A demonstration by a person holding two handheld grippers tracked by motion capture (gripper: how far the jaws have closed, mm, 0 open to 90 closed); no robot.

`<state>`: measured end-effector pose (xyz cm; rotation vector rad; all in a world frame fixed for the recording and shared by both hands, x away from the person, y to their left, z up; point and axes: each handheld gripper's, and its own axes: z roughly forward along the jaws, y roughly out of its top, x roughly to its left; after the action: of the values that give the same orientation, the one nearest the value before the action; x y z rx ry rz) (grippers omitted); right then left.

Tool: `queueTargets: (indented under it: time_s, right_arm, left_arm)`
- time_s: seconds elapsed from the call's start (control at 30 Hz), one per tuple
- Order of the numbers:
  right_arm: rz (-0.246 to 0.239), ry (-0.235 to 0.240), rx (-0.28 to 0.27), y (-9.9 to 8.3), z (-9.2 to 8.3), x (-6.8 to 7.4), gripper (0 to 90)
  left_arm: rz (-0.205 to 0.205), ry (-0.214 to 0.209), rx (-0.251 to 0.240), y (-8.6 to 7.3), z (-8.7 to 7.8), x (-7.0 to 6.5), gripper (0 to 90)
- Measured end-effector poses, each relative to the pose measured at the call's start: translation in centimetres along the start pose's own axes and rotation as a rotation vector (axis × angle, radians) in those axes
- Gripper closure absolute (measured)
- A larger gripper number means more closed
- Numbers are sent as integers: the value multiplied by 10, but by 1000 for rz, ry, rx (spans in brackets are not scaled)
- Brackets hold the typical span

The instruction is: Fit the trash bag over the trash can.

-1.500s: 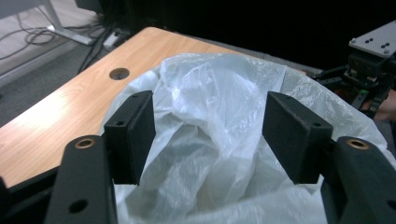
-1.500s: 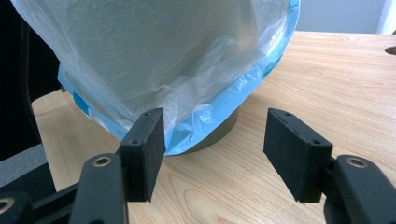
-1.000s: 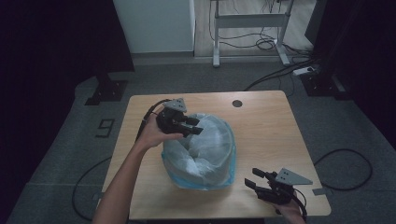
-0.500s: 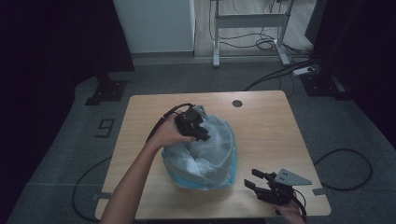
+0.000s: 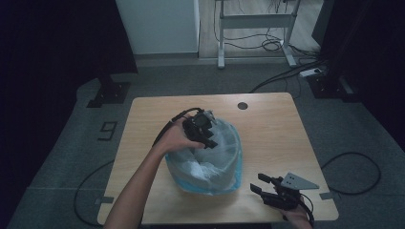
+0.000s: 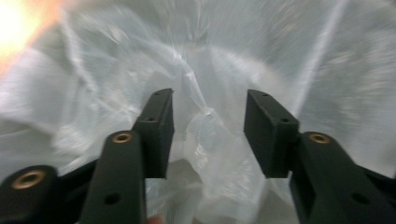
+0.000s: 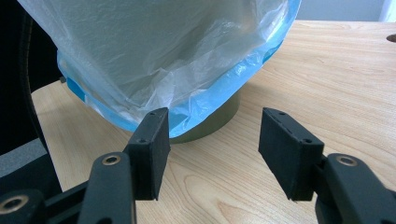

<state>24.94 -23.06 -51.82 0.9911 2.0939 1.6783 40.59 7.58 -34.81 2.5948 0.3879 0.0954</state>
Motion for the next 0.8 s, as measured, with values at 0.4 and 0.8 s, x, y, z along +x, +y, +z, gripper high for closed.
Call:
queueTargets:
  time_s: [0.4, 0.8]
  right_arm:
    - [-8, 2, 14, -1, 4, 4, 422]
    - [-14, 4, 25, -2, 7, 6, 422]
  left_arm:
    - [4, 9, -66, -44, -44, -17, 495]
    - [-14, -84, 71, -60, -38, -20, 687]
